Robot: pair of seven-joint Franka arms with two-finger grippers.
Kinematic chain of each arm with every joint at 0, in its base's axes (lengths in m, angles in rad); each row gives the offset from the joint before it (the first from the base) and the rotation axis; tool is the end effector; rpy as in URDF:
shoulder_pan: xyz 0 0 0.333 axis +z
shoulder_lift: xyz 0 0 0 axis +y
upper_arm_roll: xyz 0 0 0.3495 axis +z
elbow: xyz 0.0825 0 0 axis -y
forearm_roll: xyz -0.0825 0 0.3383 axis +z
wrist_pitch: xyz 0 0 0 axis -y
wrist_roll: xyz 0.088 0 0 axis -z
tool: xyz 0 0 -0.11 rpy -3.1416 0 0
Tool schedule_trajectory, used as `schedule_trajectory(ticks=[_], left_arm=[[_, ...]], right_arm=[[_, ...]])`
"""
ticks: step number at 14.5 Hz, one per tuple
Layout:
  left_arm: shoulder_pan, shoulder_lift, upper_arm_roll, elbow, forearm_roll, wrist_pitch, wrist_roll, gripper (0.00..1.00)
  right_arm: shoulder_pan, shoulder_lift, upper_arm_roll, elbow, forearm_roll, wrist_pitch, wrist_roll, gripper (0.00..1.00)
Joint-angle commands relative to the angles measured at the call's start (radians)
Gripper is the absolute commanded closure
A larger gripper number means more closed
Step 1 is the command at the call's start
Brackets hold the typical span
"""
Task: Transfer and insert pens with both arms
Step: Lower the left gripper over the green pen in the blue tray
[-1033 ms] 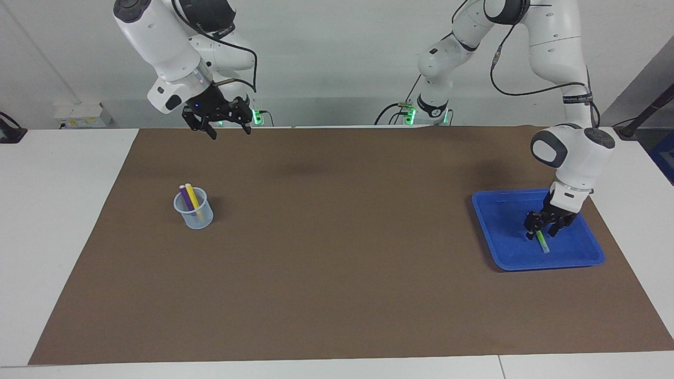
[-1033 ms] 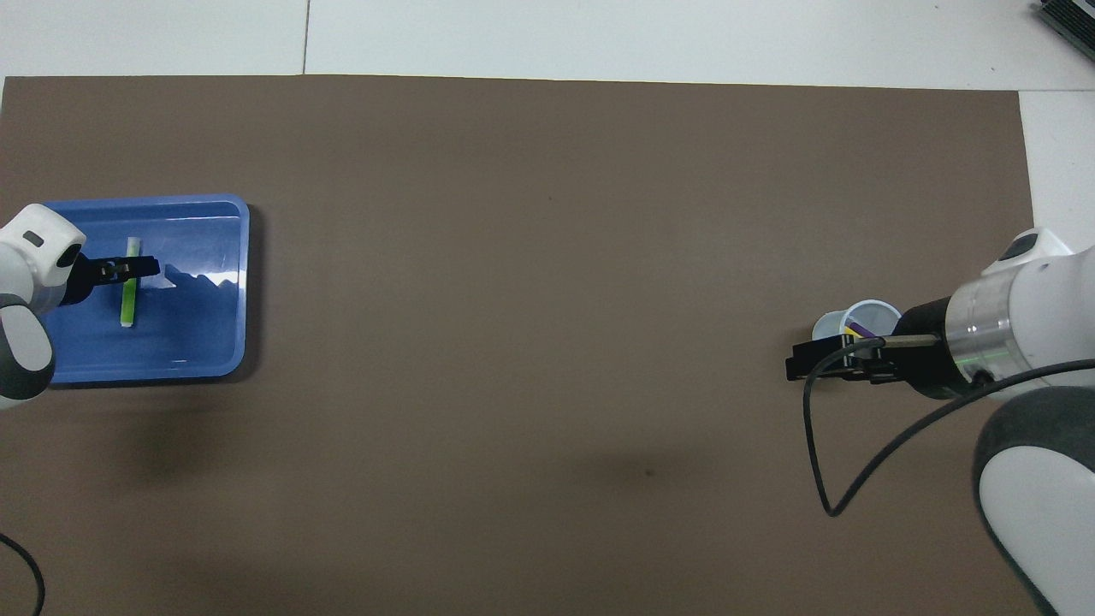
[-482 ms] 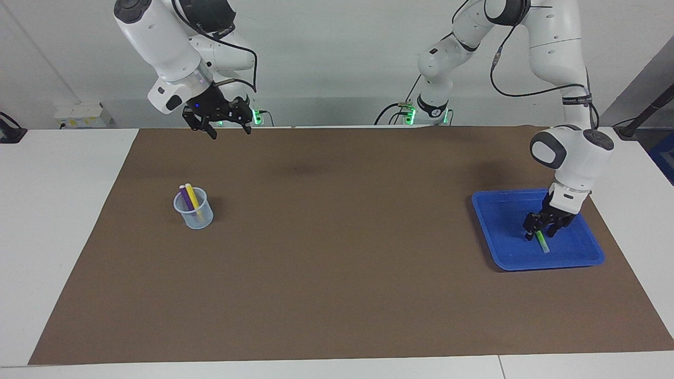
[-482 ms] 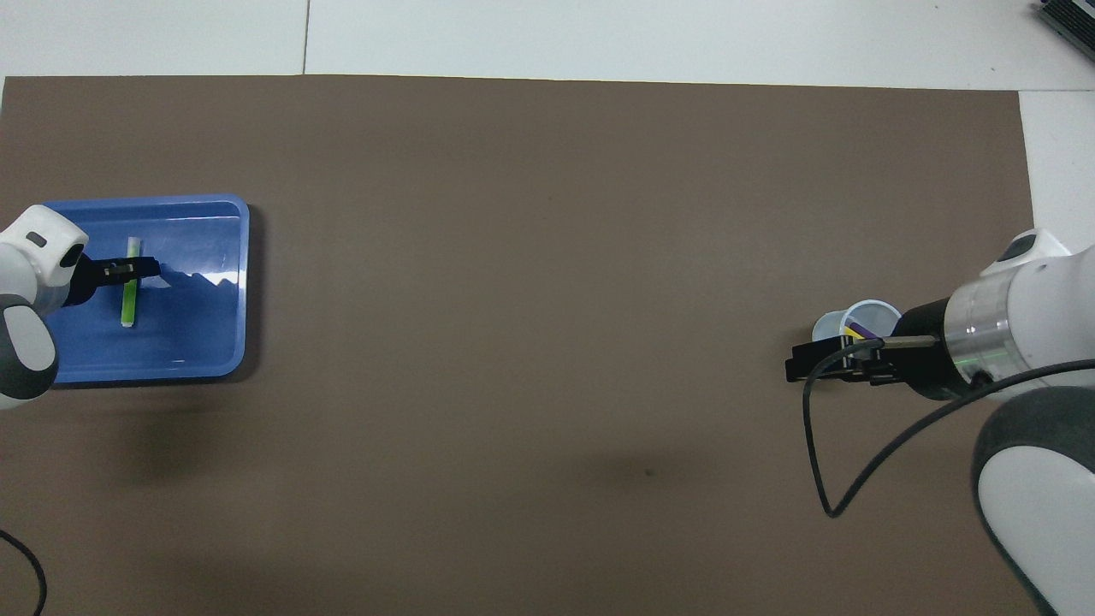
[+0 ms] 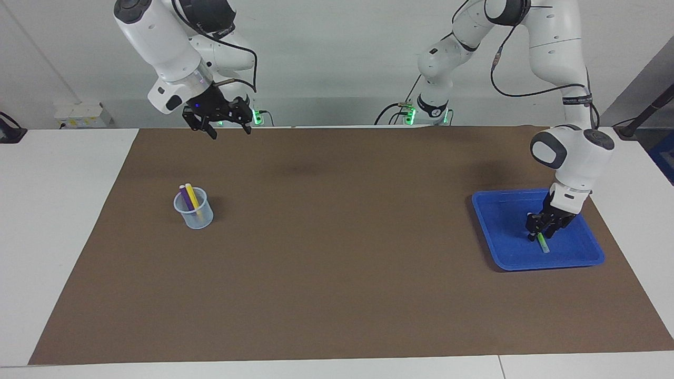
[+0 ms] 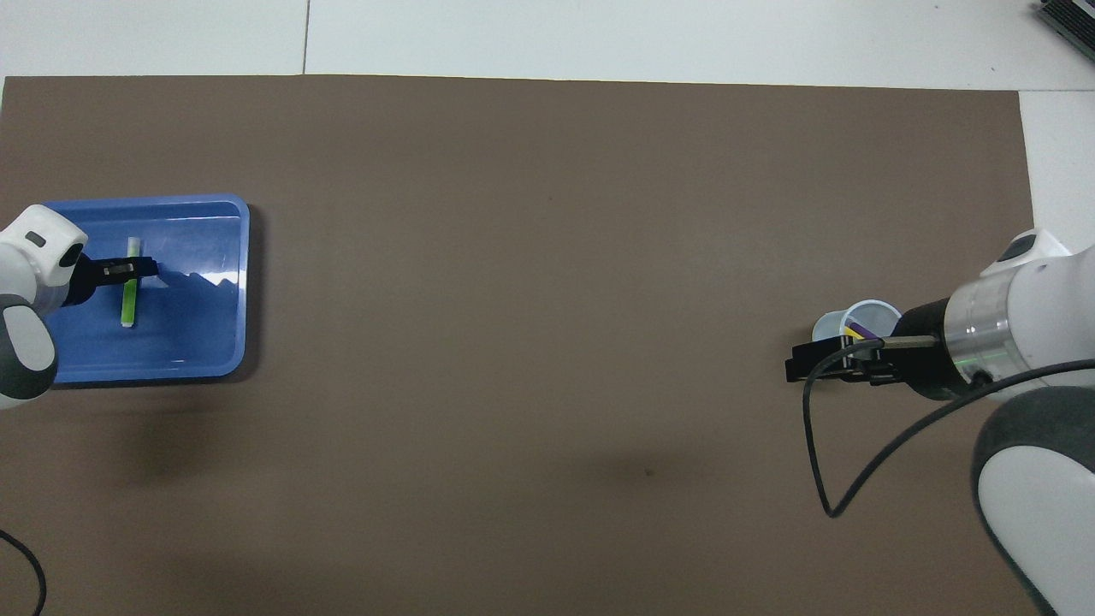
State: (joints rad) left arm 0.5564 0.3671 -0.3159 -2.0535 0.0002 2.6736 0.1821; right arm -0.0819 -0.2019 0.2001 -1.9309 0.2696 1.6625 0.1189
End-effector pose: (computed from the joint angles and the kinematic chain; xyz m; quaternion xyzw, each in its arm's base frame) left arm 0.5793 0.1569 0.3554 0.9883 0.0461 0.1431 0.0245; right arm 0.4328 0.0878 0.6051 -0.9927 0.0200 0.0475 0.1088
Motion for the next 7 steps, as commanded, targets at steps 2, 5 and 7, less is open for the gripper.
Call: schedule_trajectory(ticks=[2,5,7], left_arm=[[-0.007,0.009,0.001,0.001,0.021,0.008,-0.026,0.58],[-0.009,0.009,0.003,0.001,0.021,0.006,-0.027,0.68],[-0.009,0.009,0.003,0.001,0.021,0.006,-0.027,0.72]], right_arm=[[-0.010,-0.020,0.002,-0.020,0.028,-0.001,0.008,0.00],[-0.010,-0.020,0.002,-0.019,0.030,-0.001,0.008,0.00],[-0.010,-0.020,0.002,-0.019,0.030,-0.003,0.008,0.00]])
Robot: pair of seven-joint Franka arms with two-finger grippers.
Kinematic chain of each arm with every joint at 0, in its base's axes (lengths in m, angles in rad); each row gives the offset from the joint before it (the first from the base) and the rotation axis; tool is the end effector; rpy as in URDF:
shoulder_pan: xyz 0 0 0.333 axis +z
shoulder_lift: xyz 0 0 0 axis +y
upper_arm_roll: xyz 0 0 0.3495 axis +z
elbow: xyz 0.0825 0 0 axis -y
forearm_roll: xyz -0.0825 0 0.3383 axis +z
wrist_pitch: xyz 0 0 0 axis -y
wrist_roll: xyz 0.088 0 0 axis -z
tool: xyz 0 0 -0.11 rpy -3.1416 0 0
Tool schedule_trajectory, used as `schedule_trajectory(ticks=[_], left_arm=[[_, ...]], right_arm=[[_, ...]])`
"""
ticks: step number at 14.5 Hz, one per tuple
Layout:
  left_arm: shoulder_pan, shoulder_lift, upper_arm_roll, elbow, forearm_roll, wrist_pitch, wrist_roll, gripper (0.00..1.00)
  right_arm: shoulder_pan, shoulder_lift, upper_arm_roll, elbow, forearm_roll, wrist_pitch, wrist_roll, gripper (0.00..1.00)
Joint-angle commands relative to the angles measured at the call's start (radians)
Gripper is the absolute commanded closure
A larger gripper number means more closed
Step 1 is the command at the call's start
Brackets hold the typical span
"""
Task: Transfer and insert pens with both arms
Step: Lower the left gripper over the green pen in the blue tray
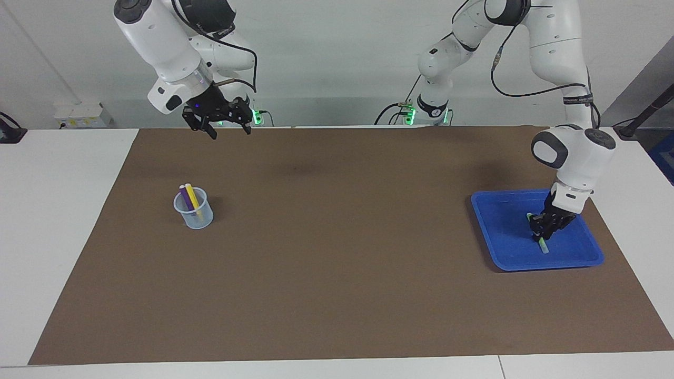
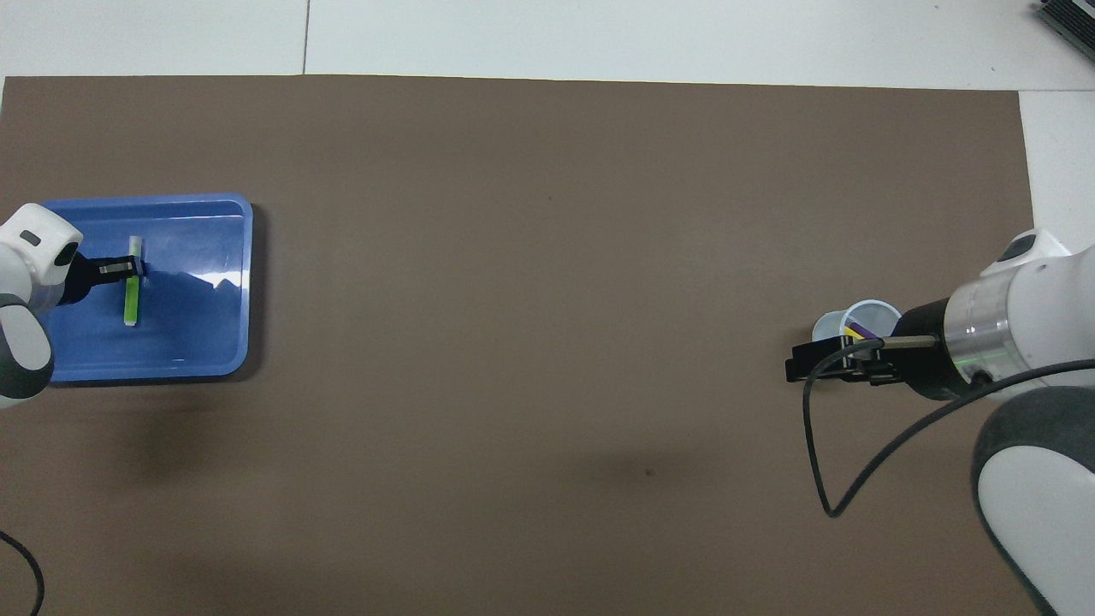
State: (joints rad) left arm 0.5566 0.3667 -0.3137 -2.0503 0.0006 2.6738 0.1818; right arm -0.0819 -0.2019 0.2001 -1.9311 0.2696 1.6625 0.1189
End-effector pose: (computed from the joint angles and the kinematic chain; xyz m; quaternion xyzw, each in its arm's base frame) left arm 0.5798 0.1585 0.3568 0.9881 0.0472 0.1447 0.0234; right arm 0.4328 0.0878 0.6050 -0.9927 0.0200 0.0476 0.1087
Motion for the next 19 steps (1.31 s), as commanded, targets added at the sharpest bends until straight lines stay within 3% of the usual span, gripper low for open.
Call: schedule_trajectory(ticks=[1,6,19], left_arm=[[-0.009,0.009,0.001,-0.001,0.021,0.006,-0.027,0.75],[-0.009,0.009,0.001,-0.001,0.021,0.006,-0.028,0.89],[-0.010,0.009,0.001,0.004,0.021,-0.002,-0.033,1.00]], right_arm=[[-0.010,-0.020,0.002,-0.020,0.030,-0.003,0.008,0.00],[-0.010,-0.020,0.002,-0.020,0.030,-0.003,0.008,0.00],[-0.016,-0.020,0.002,-0.020,0.030,-0.001,0.010,0.00]])
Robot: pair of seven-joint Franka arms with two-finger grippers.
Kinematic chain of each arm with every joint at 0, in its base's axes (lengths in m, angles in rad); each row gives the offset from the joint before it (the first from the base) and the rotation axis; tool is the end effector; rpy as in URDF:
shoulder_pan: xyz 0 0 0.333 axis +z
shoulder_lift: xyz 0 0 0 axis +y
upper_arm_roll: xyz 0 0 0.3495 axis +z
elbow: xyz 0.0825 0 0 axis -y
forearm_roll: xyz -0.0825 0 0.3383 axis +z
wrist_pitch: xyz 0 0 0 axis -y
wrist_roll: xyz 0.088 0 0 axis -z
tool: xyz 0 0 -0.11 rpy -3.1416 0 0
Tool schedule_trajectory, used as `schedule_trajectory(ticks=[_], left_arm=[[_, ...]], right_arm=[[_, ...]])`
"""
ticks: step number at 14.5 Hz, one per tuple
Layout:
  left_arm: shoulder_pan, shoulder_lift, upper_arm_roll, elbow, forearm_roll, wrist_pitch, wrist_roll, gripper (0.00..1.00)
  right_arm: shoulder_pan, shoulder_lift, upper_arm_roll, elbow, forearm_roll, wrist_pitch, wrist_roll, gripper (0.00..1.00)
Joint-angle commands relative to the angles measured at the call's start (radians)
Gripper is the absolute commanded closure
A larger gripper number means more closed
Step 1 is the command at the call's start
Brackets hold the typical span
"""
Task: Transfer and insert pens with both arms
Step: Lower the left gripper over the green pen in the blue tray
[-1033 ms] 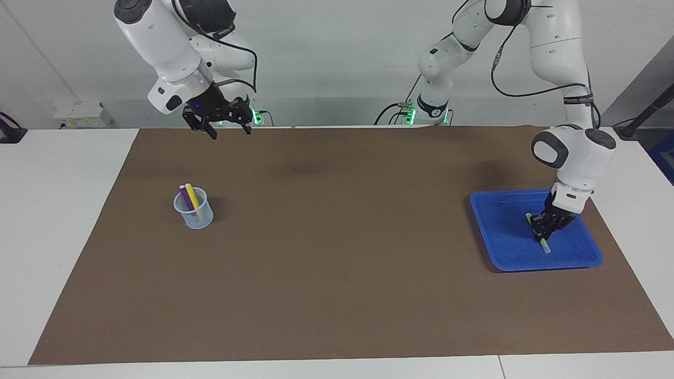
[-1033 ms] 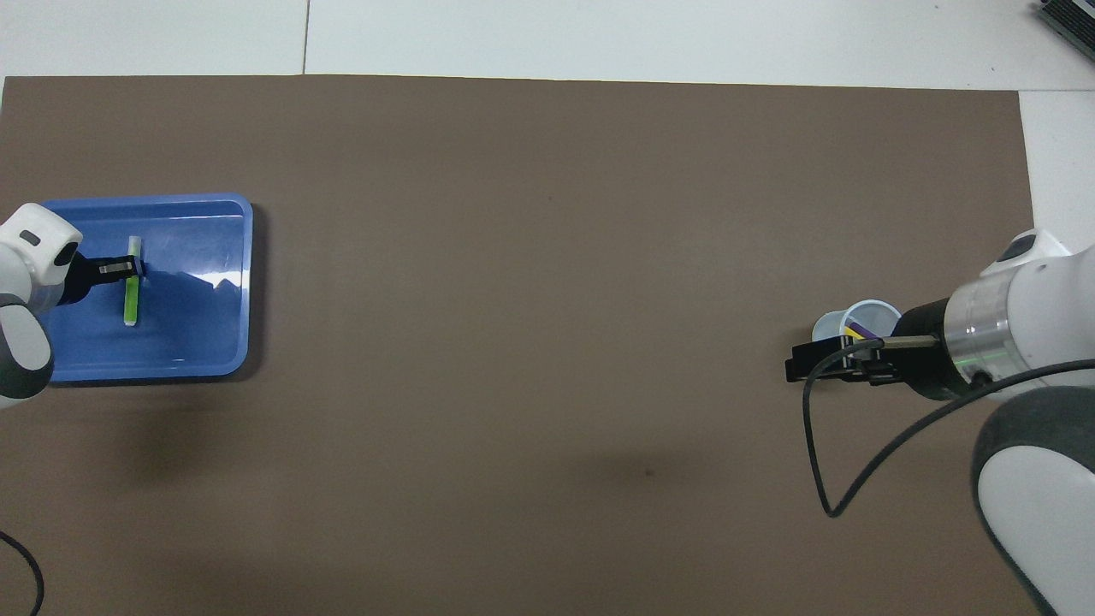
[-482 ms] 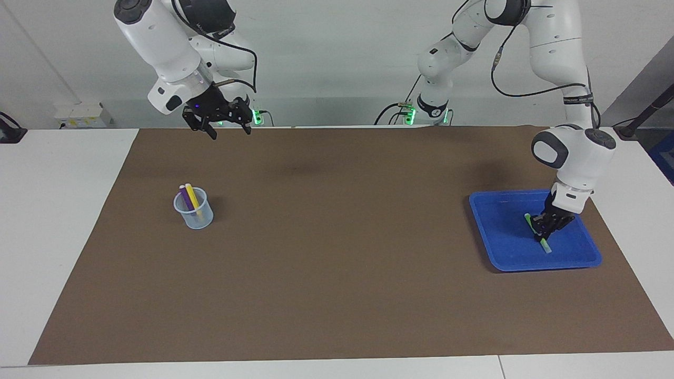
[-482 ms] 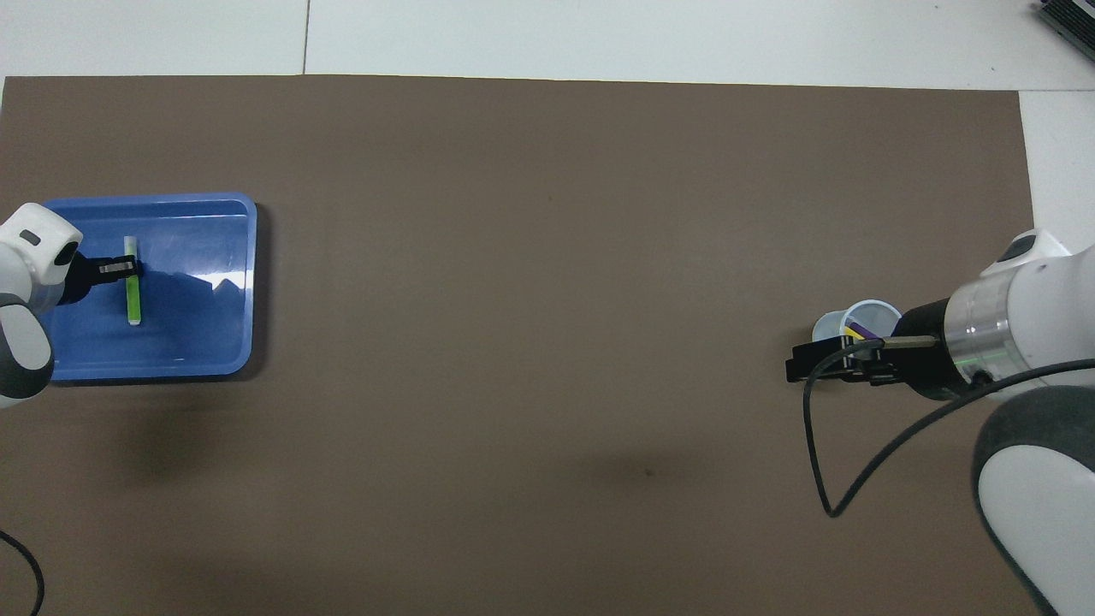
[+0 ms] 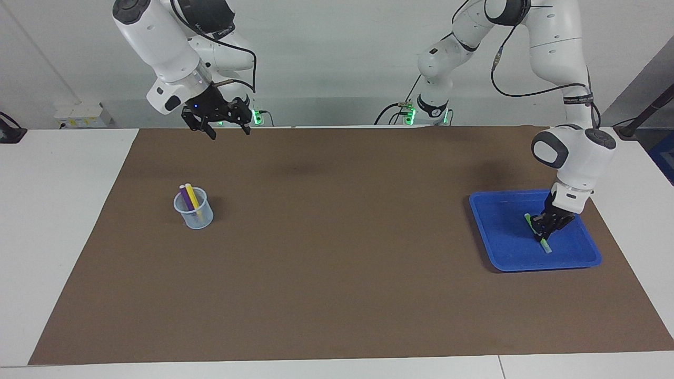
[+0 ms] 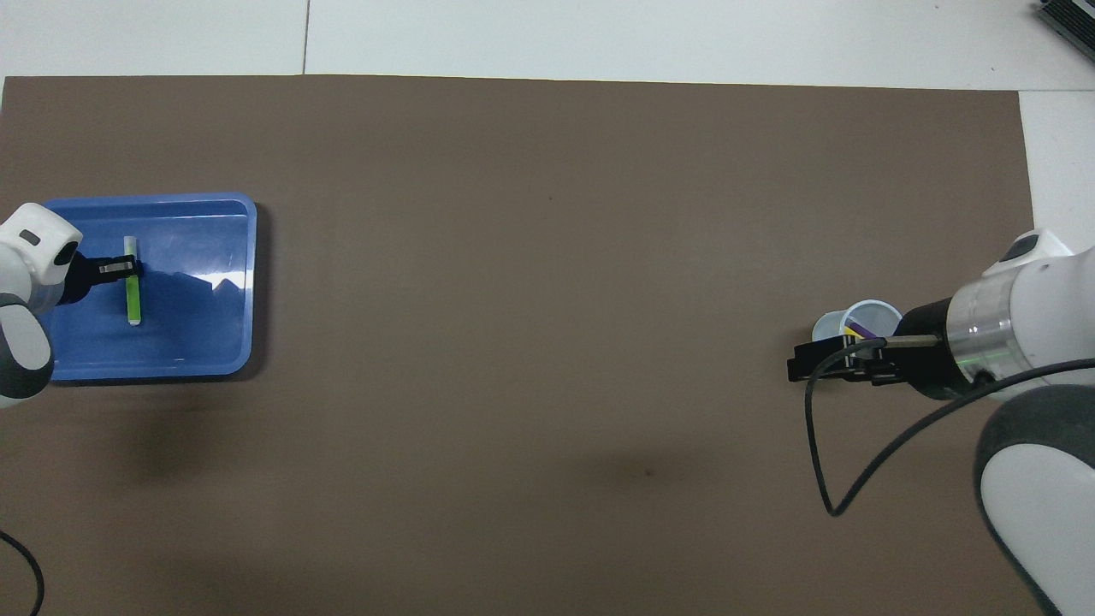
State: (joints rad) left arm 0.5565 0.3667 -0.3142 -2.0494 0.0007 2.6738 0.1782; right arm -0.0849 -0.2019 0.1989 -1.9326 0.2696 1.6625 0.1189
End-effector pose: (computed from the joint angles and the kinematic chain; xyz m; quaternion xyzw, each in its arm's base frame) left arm 0.5801 0.1583 0.3571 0.9879 0.0487 0.1451 0.0237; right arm 0.4330 0.0859 0.6044 -0.9926 0.0222 0.0481 0.1089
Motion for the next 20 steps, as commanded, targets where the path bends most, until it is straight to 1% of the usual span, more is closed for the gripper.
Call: schedule_trajectory(ticks=[1,3,7,12,20], left_arm=[[-0.010,0.009,0.001,0.005,0.021,-0.005,-0.029,1.00],[-0.009,0.006,0.001,0.006,0.022,-0.020,-0.028,1.00],[-0.010,-0.012,0.001,0.008,0.022,-0.066,-0.029,1.00],[-0.010,-0.022,0.001,0.006,0.022,-0.083,-0.029,1.00],[-0.010,-0.074,0.000,0.006,0.022,-0.155,-0.031,1.00]], right_arm=[[-0.015,-0.020,0.002,-0.019,0.031,-0.003,0.007,0.00],[-0.013,-0.022,-0.001,-0.019,0.074,-0.013,0.014,0.00],[-0.013,-0.022,-0.003,-0.019,0.074,-0.015,0.013,0.00],[-0.015,-0.024,-0.003,-0.020,0.074,-0.013,0.013,0.00],[-0.016,-0.024,-0.003,-0.020,0.074,-0.015,0.013,0.00]])
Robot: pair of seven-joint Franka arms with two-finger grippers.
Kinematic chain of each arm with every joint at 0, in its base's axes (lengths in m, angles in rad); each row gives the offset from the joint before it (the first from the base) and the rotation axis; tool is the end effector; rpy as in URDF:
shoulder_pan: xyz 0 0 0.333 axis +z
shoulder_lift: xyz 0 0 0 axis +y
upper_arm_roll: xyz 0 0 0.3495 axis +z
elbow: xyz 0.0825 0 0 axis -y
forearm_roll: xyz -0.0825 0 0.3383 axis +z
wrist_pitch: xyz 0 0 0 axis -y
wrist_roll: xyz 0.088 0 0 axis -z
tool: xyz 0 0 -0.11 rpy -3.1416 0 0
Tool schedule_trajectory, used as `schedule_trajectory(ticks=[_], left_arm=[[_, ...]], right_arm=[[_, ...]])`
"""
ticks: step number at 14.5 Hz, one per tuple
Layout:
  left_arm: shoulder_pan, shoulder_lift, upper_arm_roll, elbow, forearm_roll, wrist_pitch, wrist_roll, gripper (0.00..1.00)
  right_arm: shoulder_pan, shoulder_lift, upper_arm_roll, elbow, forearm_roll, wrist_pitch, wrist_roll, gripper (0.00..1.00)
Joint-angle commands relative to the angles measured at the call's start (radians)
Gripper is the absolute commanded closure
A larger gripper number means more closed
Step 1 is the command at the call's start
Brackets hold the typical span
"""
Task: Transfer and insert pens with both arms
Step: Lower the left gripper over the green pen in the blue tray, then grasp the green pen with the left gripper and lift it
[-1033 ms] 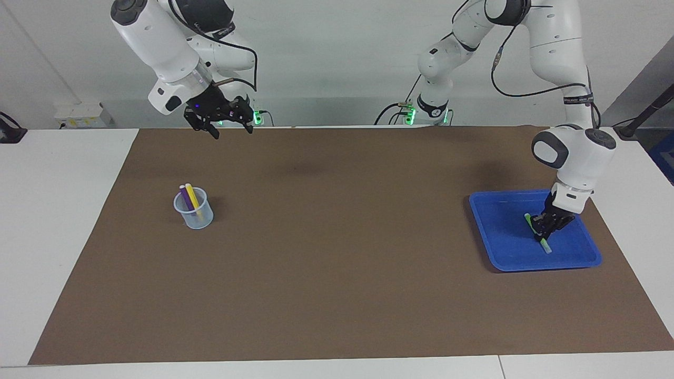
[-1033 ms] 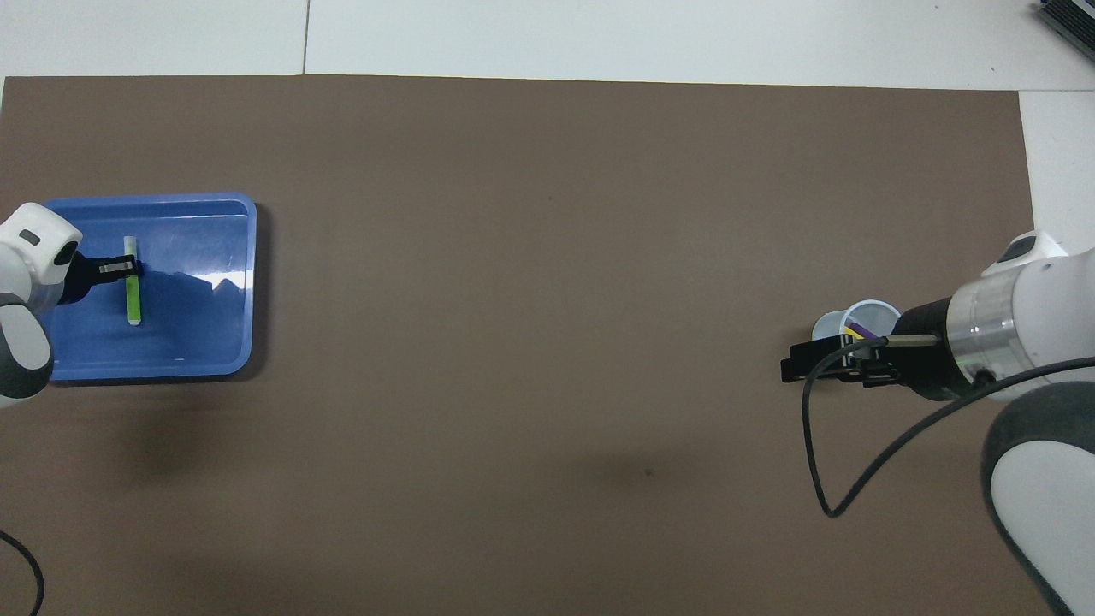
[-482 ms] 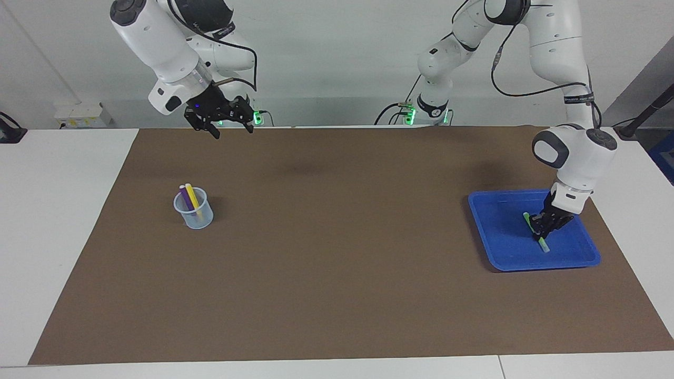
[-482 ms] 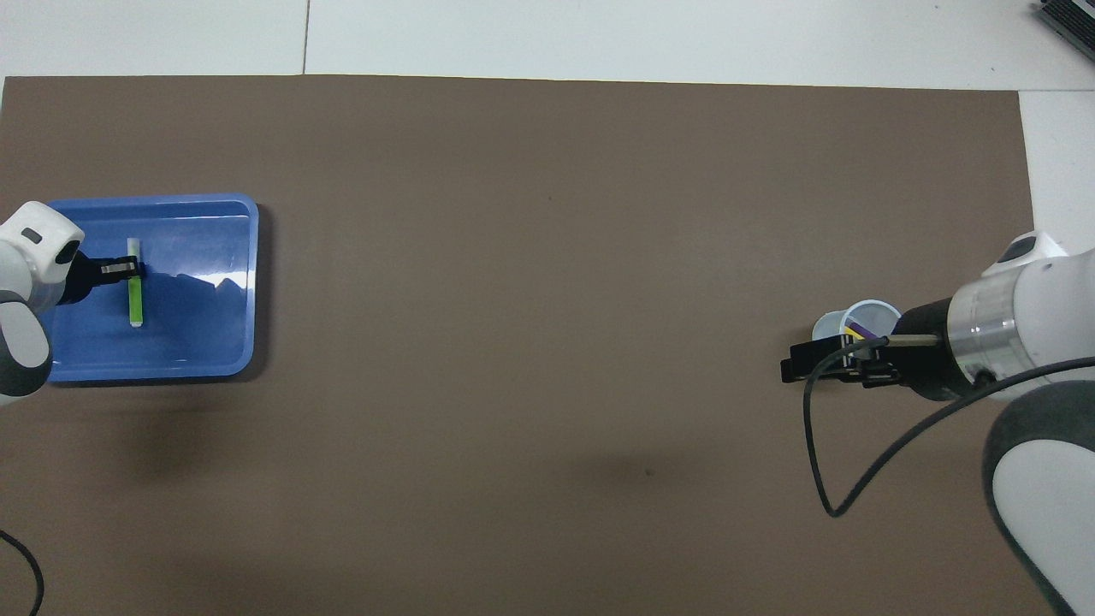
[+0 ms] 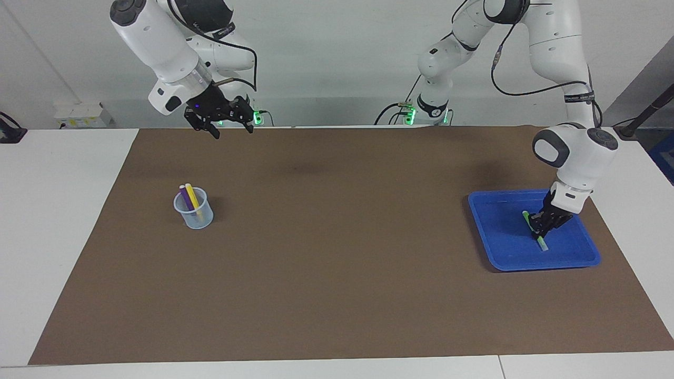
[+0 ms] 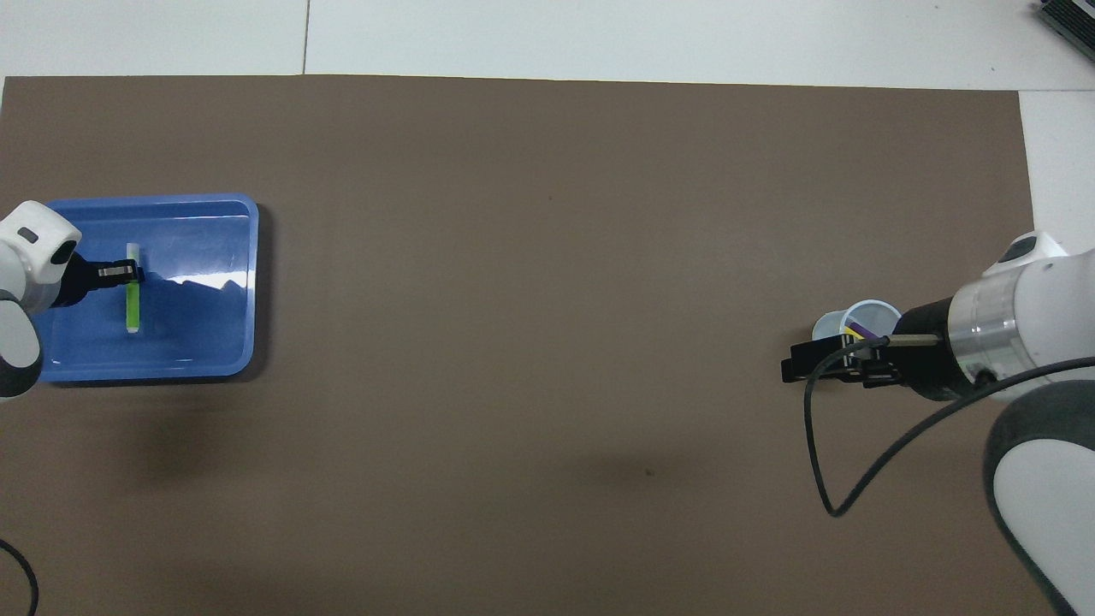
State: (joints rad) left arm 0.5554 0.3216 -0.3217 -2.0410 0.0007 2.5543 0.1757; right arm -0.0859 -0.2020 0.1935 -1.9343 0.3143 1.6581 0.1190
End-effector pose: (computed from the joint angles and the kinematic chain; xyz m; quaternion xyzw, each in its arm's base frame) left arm 0.5726 0.1499 0.3735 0.9926 0.0414 0.1114 0.0267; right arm 0.4326 0.0873 0.6046 -0.9896 0.0280 0.0530 0.1311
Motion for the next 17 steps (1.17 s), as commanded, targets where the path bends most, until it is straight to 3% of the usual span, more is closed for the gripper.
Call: schedule_trajectory(ticks=[1,9,17], left_arm=[[-0.009,-0.035,0.007,-0.002,0.022,-0.045,-0.028,1.00],[-0.015,-0.111,0.007,-0.002,0.022,-0.146,-0.033,1.00],[-0.067,-0.265,0.000,-0.001,0.022,-0.379,-0.165,1.00]], right_arm=[[-0.015,-0.024,0.003,-0.018,0.029,-0.011,0.013,0.00],[-0.015,-0.024,0.003,-0.018,0.029,-0.011,0.013,0.00],[-0.015,-0.024,0.003,-0.018,0.029,-0.009,0.013,0.00]])
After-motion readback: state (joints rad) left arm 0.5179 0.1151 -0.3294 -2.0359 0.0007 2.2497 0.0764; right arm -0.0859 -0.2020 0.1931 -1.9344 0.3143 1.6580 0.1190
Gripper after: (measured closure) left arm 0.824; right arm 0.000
